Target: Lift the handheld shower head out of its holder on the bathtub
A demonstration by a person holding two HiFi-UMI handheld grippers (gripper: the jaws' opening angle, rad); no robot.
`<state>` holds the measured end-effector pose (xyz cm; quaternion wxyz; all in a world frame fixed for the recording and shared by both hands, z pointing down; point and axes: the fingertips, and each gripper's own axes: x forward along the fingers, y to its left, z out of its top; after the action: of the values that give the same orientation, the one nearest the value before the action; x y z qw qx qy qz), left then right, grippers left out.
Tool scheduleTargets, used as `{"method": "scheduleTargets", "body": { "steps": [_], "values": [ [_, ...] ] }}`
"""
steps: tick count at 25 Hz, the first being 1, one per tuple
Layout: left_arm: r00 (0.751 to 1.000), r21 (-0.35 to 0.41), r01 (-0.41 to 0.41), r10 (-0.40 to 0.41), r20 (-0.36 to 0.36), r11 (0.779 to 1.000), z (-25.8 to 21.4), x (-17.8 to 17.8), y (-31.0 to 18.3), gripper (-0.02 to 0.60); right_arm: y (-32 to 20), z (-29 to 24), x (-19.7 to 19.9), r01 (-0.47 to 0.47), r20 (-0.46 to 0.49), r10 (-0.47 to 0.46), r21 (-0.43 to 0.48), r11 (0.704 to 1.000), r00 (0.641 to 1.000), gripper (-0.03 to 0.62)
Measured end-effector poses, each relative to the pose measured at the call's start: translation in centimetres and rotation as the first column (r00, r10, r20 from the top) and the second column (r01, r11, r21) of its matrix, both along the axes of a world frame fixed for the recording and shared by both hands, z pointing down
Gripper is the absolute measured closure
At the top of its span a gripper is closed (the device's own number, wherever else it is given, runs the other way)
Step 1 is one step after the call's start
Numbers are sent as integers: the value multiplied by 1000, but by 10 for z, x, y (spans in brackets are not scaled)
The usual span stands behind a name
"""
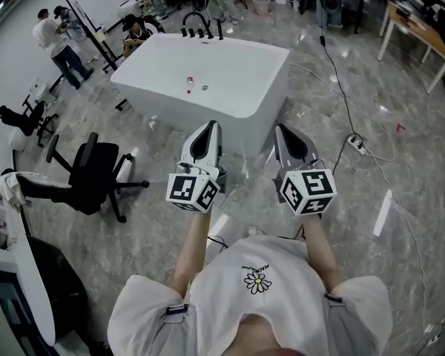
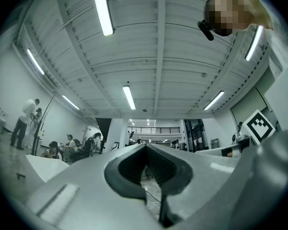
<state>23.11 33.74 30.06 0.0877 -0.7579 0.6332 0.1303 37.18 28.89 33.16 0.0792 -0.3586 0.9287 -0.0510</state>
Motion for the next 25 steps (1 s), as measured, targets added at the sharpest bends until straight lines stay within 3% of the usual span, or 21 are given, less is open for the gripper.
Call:
{"method": "scheduleTargets", "body": {
  "steps": [16, 20, 25],
  "values": [
    [999, -20, 32, -32, -10, 999, 4, -43, -69, 581, -71, 12, -43, 41, 0, -41, -45, 998, 999, 572],
    [999, -37, 33, -34, -29, 999, 14, -45, -91, 581, -89, 14, -33, 31, 0, -31, -59, 998, 1000, 572],
    [1000, -27, 4, -4, -18, 1000, 14, -22, -109, 581, -98, 14, -9, 29, -8, -29, -70, 997, 1000, 572]
  ]
}}
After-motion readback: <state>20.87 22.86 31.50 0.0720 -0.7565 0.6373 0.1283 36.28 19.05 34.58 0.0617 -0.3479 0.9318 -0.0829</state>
